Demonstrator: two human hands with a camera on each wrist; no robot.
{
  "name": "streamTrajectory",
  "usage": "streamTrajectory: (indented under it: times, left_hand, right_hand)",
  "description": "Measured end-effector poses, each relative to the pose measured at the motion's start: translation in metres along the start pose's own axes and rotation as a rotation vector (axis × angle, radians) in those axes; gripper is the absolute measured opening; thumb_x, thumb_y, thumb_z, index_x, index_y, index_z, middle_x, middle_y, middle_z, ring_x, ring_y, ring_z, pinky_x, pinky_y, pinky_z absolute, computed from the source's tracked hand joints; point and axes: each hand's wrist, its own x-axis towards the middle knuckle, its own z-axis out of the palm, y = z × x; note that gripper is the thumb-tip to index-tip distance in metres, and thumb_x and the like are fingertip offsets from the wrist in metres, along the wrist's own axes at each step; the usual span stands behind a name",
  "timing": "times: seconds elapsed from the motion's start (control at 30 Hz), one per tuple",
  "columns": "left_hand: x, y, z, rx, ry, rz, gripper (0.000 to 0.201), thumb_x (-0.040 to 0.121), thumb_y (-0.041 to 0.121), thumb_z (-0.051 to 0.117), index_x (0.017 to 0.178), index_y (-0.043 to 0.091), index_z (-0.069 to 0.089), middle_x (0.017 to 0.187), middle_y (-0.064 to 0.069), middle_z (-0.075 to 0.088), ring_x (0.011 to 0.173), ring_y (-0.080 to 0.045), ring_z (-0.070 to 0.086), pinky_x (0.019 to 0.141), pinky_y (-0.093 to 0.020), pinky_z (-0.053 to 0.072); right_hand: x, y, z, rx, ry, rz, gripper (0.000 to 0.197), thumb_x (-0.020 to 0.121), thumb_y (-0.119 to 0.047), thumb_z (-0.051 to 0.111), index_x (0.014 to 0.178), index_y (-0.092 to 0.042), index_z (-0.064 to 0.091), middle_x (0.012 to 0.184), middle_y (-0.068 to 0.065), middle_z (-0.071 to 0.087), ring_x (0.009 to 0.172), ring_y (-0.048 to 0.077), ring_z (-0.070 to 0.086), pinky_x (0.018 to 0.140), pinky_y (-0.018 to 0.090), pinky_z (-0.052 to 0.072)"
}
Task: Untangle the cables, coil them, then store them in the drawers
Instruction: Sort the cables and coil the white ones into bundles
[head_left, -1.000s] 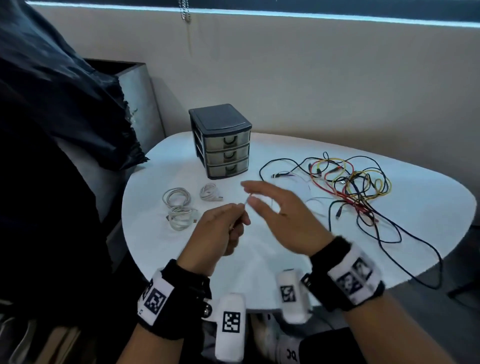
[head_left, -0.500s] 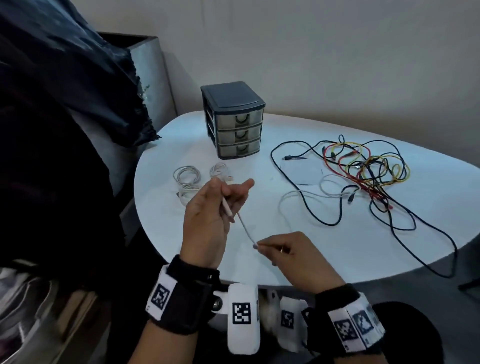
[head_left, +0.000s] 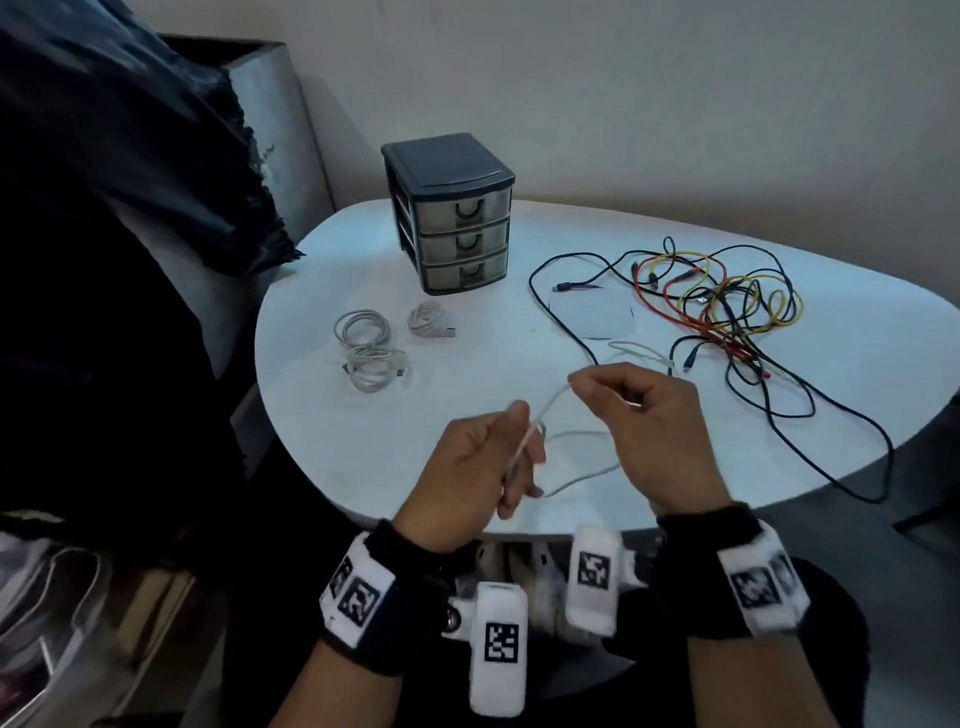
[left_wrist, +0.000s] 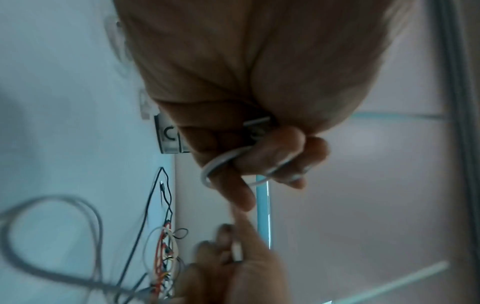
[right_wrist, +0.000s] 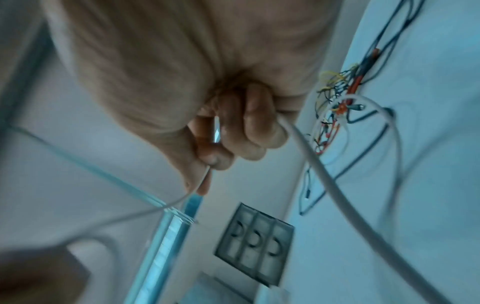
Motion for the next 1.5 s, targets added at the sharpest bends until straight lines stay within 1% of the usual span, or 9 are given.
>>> streamTrajectory:
  times: [0.27, 0.4, 0.5, 0.63, 0.73, 0.97, 1.13, 1.27, 1.5]
  left_hand:
    - [0.025, -0.003, -0.028, -0.519, 0.181, 0.083, 0.024, 0.096, 0.015, 0.045, 0.104, 0.002, 0.063, 0.063, -0.001, 0.061, 0.067, -0.016, 0.068, 0.09, -0.03, 0.055]
    - [0.045, -0.015, -0.043, -0.018, 0.207, 0.072, 0.031, 0.105, 0.014, 0.044, 0.094, 0.006, 0.072, 0.093, -0.001, 0.076, 0.095, -0.012, 0.072, 0.094, -0.026, 0.049]
    - [0.047, -0.021, -0.046, 0.436, 0.102, 0.082, 0.033, 0.105, 0.022, 0.046, 0.089, 0.015, 0.073, 0.082, 0.006, 0.076, 0.101, 0.0, 0.067, 0.094, -0.025, 0.045]
    - [0.023, -0.009, -0.038, 0.504, -0.26, -0.08, 0.037, 0.106, 0.029, 0.042, 0.093, 0.017, 0.074, 0.054, -0.003, 0.063, 0.066, -0.026, 0.063, 0.089, -0.041, 0.051]
    - [0.004, 0.004, -0.024, 0.166, -0.436, -0.173, 0.044, 0.104, 0.031, 0.041, 0.094, 0.004, 0.074, 0.043, 0.0, 0.043, 0.041, -0.012, 0.049, 0.082, -0.032, 0.054]
    - [0.038, 0.018, -0.023, -0.65, -0.004, -0.06, 0.037, 0.093, 0.024, 0.045, 0.097, -0.002, 0.073, 0.06, -0.003, 0.066, 0.058, -0.016, 0.068, 0.083, -0.029, 0.059]
    - [0.055, -0.002, -0.04, 0.058, 0.122, 0.066, 0.03, 0.106, 0.017, 0.041, 0.1, 0.009, 0.069, 0.066, 0.0, 0.07, 0.071, -0.017, 0.07, 0.086, -0.03, 0.052]
    - [0.034, -0.009, -0.036, 0.693, -0.097, 0.129, 0.037, 0.106, 0.027, 0.044, 0.086, 0.01, 0.07, 0.06, 0.0, 0.067, 0.065, -0.016, 0.065, 0.082, -0.036, 0.05]
    - [0.009, 0.013, -0.027, -0.004, -0.387, -0.131, 0.045, 0.099, 0.031, 0.04, 0.092, 0.003, 0.074, 0.045, 0.0, 0.041, 0.041, -0.015, 0.047, 0.083, -0.031, 0.054]
  right_hand:
    - [-0.027, 0.055, 0.04, -0.18, -0.335, 0.127, 0.016, 0.09, -0.022, 0.071, 0.075, -0.021, 0.077, 0.067, -0.011, 0.071, 0.059, -0.003, 0.058, 0.066, 0.02, 0.047]
    - [-0.062, 0.039, 0.044, -0.113, -0.516, 0.112, 0.017, 0.095, -0.019, 0.065, 0.085, -0.011, 0.077, 0.064, -0.004, 0.067, 0.056, -0.004, 0.052, 0.057, 0.017, 0.037]
    - [-0.061, 0.02, 0.029, -0.053, -0.451, 0.084, 0.016, 0.094, -0.022, 0.065, 0.082, -0.016, 0.074, 0.073, 0.007, 0.07, 0.063, 0.009, 0.055, 0.062, 0.034, 0.044]
    - [-0.044, 0.009, -0.005, -0.029, -0.153, 0.033, 0.02, 0.095, -0.016, 0.063, 0.078, -0.022, 0.073, 0.061, 0.005, 0.061, 0.052, 0.011, 0.04, 0.05, 0.022, 0.033]
    - [-0.04, 0.016, -0.005, 0.068, -0.016, 0.042, 0.015, 0.091, -0.011, 0.066, 0.079, -0.014, 0.074, 0.061, -0.005, 0.064, 0.051, 0.003, 0.048, 0.054, 0.013, 0.038]
    - [-0.049, 0.038, 0.028, -0.004, -0.208, 0.089, 0.016, 0.093, -0.019, 0.066, 0.086, -0.014, 0.079, 0.056, -0.011, 0.059, 0.053, 0.0, 0.048, 0.055, 0.014, 0.038]
    - [-0.056, 0.017, 0.015, -0.06, -0.384, 0.066, 0.018, 0.096, -0.019, 0.062, 0.088, -0.01, 0.076, 0.054, -0.015, 0.053, 0.049, 0.0, 0.042, 0.054, 0.011, 0.031]
    - [-0.054, -0.004, -0.013, -0.06, -0.26, 0.021, 0.015, 0.092, -0.021, 0.064, 0.082, -0.016, 0.075, 0.056, -0.006, 0.058, 0.048, 0.006, 0.04, 0.049, 0.019, 0.033]
    - [-0.023, 0.01, -0.009, -0.005, 0.023, -0.009, 0.013, 0.09, -0.015, 0.069, 0.084, -0.023, 0.077, 0.078, -0.014, 0.074, 0.074, 0.0, 0.065, 0.07, 0.015, 0.05]
